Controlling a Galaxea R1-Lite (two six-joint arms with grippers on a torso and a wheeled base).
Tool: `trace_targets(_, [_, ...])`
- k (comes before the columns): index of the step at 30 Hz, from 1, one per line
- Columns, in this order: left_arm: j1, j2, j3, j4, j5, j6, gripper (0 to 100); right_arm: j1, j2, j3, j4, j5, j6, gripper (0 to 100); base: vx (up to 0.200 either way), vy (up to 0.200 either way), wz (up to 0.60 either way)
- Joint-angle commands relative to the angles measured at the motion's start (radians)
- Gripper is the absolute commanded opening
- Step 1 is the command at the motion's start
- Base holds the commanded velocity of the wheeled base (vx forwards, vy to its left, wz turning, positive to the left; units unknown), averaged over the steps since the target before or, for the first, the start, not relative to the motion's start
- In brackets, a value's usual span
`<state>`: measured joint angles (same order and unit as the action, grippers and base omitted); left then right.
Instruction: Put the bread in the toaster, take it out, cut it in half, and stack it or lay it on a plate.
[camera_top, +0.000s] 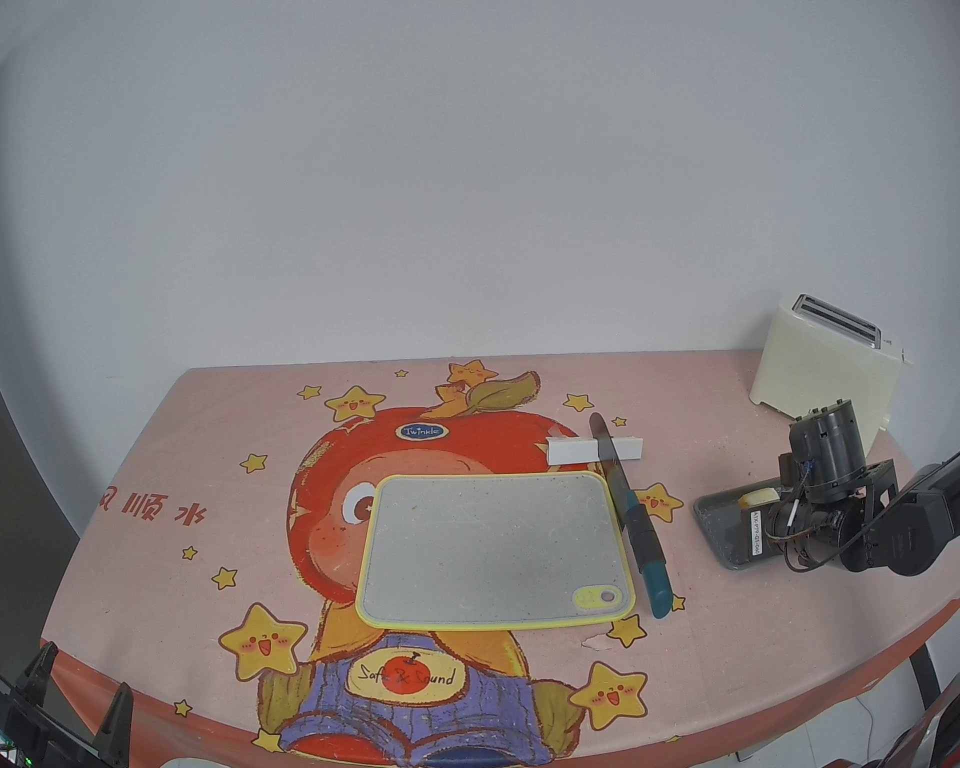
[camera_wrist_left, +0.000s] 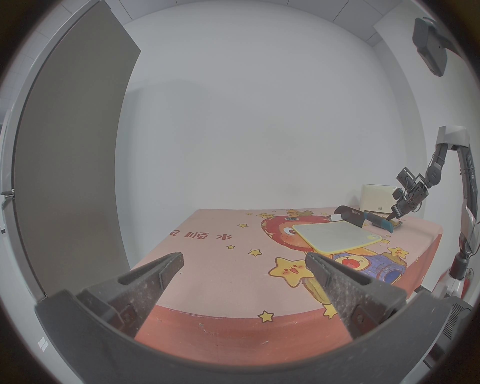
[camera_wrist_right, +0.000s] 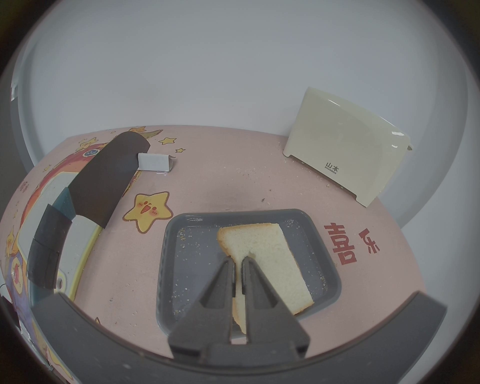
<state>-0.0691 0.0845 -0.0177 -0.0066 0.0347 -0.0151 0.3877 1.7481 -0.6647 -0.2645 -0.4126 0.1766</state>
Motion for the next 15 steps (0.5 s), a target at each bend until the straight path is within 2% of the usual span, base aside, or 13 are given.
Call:
trace_targets(1, [0.000,0.000,0.018,0.000,0.001,0.000,100,-0.003,-0.004,-0.003,-0.001,0.000,0.000,0,0.000,0.000,0.00])
trace_targets(15, [0.000,0.000,0.018,0.000,0.001,0.000,100,-0.024,-0.018,-0.010,-0.001,0.000,-0.002,0,0.000,0.000,0.00])
